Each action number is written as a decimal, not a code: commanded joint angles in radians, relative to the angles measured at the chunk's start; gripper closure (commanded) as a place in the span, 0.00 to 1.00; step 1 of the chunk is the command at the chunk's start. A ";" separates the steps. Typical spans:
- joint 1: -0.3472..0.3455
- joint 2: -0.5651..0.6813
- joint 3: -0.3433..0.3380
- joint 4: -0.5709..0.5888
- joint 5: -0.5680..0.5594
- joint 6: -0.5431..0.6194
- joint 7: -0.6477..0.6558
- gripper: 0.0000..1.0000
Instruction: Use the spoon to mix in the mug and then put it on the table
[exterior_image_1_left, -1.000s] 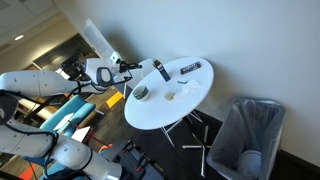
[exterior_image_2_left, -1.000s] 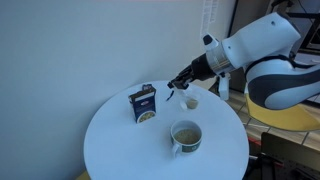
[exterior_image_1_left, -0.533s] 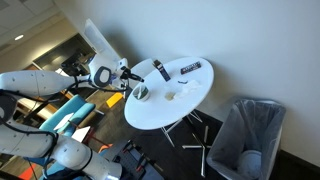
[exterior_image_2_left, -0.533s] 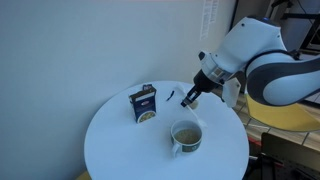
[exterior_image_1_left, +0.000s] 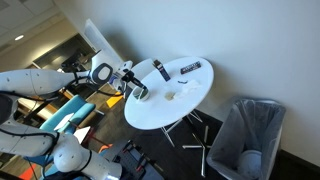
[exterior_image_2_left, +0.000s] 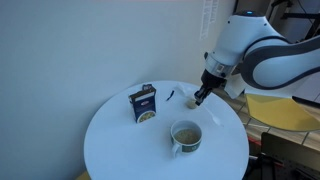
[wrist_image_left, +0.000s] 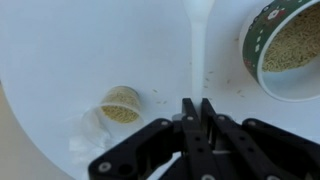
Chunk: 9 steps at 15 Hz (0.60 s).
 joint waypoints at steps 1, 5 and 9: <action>-0.048 0.065 0.014 0.048 0.035 -0.065 0.026 0.97; -0.069 0.152 -0.002 0.075 0.091 -0.110 0.016 0.97; -0.080 0.234 -0.012 0.112 0.131 -0.169 0.012 0.97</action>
